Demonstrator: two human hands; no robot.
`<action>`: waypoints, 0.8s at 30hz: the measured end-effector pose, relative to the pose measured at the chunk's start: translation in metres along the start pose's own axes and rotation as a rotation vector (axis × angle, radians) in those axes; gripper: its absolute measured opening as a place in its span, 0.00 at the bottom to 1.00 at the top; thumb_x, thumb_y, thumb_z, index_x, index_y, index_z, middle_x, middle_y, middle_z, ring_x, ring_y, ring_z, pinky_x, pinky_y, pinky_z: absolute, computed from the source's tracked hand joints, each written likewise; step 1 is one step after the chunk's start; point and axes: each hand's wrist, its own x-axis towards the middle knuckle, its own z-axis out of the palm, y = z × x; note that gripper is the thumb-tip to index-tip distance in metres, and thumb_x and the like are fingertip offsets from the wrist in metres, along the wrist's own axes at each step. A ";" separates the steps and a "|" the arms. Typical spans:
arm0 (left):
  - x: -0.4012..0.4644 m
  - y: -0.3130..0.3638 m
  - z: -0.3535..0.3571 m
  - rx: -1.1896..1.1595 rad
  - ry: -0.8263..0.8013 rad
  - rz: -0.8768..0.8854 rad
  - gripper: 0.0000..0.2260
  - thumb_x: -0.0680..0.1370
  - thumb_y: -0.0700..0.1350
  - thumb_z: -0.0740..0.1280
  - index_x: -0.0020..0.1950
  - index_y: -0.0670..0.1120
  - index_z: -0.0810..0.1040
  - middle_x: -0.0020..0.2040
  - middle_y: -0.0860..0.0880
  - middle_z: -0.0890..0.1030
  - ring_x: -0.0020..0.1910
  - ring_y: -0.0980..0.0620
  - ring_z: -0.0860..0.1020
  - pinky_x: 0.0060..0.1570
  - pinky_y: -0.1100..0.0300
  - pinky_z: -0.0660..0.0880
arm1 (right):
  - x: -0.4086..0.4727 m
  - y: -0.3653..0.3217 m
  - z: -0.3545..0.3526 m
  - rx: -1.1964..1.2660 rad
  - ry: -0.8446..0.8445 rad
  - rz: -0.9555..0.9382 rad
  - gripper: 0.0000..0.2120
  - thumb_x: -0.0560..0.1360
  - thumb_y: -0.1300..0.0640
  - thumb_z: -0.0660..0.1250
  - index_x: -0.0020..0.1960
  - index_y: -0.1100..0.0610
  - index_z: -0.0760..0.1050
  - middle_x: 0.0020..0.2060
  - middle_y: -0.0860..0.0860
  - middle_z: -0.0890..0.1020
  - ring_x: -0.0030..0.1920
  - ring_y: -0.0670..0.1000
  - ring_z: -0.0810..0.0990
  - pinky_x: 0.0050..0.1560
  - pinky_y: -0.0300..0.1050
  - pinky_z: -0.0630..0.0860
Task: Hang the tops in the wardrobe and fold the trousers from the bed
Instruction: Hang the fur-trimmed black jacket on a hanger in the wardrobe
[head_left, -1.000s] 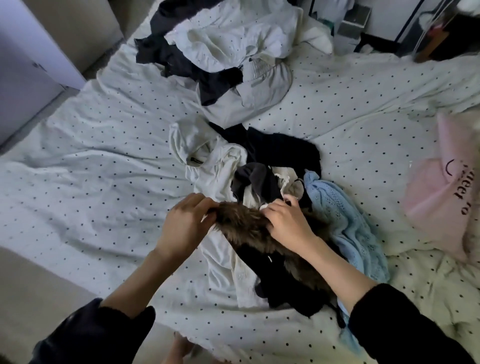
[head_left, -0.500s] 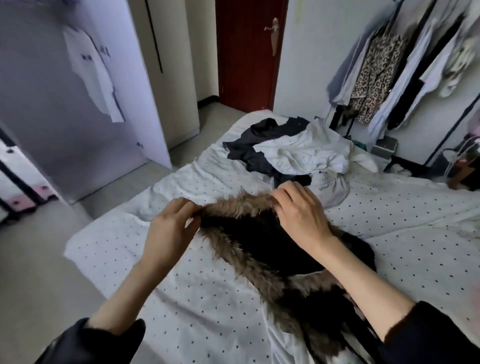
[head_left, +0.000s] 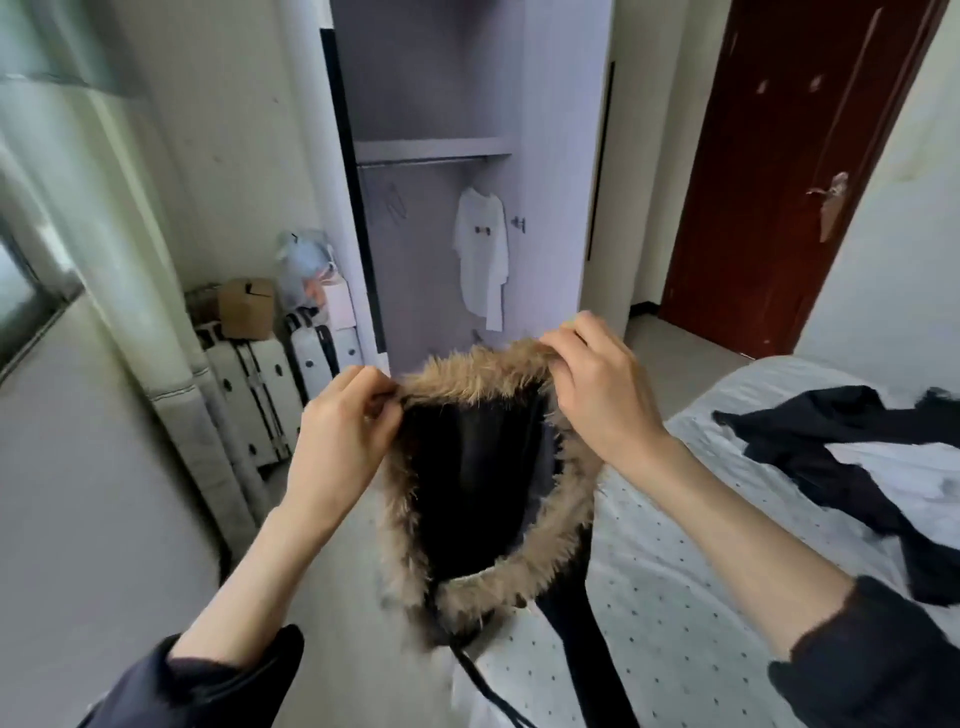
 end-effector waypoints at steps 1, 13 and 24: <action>0.007 -0.021 -0.009 0.018 0.024 -0.011 0.05 0.71 0.31 0.70 0.42 0.39 0.76 0.38 0.45 0.77 0.33 0.43 0.77 0.36 0.50 0.76 | 0.014 -0.010 0.020 0.044 -0.019 0.015 0.08 0.70 0.74 0.66 0.47 0.67 0.79 0.41 0.61 0.78 0.42 0.61 0.79 0.33 0.54 0.78; 0.100 -0.245 -0.024 0.286 -0.046 -0.220 0.07 0.70 0.33 0.69 0.47 0.39 0.79 0.41 0.46 0.78 0.39 0.45 0.77 0.40 0.64 0.66 | 0.170 -0.045 0.282 0.397 -0.070 -0.026 0.05 0.72 0.70 0.67 0.46 0.66 0.80 0.42 0.60 0.79 0.40 0.61 0.79 0.40 0.53 0.77; 0.193 -0.434 0.068 0.184 -0.263 -0.355 0.09 0.70 0.37 0.67 0.38 0.50 0.71 0.33 0.56 0.71 0.34 0.53 0.71 0.36 0.67 0.63 | 0.274 -0.001 0.480 0.386 -0.227 0.033 0.04 0.74 0.66 0.67 0.46 0.61 0.79 0.43 0.52 0.78 0.42 0.56 0.79 0.39 0.49 0.76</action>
